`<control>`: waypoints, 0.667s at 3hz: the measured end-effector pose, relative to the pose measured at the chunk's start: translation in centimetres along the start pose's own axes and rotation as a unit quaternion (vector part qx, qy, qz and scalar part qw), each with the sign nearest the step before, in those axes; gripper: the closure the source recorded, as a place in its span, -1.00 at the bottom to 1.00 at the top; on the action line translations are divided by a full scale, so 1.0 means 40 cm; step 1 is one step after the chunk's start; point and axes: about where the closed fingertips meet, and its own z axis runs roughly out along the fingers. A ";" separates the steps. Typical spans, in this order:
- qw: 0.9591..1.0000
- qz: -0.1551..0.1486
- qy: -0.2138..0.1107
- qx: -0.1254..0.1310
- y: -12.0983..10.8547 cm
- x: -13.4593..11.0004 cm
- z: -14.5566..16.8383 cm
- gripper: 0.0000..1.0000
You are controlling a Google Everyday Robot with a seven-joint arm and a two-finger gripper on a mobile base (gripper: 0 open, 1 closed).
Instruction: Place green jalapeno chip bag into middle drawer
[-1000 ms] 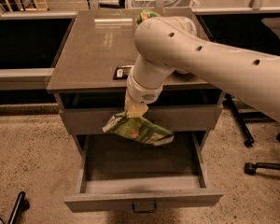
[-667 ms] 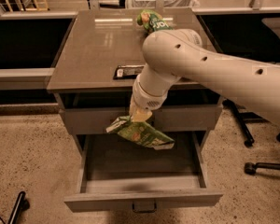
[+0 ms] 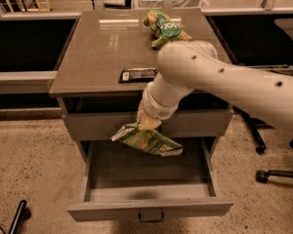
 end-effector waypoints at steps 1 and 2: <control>0.999 0.001 -0.042 0.031 0.041 0.089 0.087 1.00; 0.995 0.009 -0.073 0.070 0.056 0.180 0.143 1.00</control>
Offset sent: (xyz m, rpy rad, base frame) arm 0.0138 -0.0825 -0.1200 0.2765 -0.1667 -0.0698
